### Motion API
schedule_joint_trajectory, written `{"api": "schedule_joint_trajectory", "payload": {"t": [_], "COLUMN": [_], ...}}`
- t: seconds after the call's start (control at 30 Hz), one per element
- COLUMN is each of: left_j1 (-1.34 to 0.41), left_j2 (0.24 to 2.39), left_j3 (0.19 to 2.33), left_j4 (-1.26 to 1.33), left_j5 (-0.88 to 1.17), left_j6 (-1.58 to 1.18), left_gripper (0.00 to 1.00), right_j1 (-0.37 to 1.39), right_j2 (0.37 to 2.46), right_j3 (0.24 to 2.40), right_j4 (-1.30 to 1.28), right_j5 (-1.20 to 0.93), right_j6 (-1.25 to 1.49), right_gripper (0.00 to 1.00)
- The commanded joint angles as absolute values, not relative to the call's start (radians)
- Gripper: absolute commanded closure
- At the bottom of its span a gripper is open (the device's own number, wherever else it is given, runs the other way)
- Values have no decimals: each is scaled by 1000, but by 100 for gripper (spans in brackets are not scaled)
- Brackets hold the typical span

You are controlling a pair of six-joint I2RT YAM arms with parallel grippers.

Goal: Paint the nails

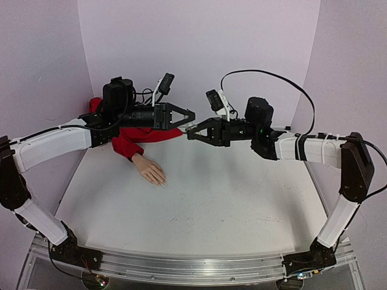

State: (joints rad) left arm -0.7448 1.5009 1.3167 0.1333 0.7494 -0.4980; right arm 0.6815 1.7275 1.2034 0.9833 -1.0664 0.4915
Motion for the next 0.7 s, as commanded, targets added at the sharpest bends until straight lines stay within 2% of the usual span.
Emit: {"api": "schedule_joint_trajectory", "payload": {"t": [0.0,0.2,0.27,0.3,0.37,0.4,0.43,0.47,0.53,0.67], "left_j1": [-745,-751,-760,-767,-778,-782,-783,-784,-785,-785], "left_j2": [1516,1518,1509,1501,1484,1481,1479,1481,1490,1506], "left_j3": [1374,1371,1358,1352,1338,1335,1335,1337,1345,1359], "left_j4": [189,187,182,177,165,161,158,153,148,145], "left_j5": [786,717,673,640,565,542,526,517,516,532], "left_j6": [-497,-491,-478,-468,-451,-447,-445,-445,-448,-463], "left_gripper": [72,97,100,100,100,100,100,100,100,100], "right_j1": [672,670,672,682,791,851,894,922,935,935], "right_j2": [1707,1676,1658,1645,1595,1579,1571,1570,1577,1605], "right_j3": [1250,1225,1219,1228,1235,1218,1203,1188,1194,1231], "right_j4": [1074,1065,997,912,762,769,815,870,925,932], "right_j5": [-1070,-945,-793,-654,-77,255,460,578,553,314], "right_j6": [495,440,372,310,191,142,90,38,-19,-32], "right_gripper": [100,100,100,100,100,100,100,100,100,100]}}
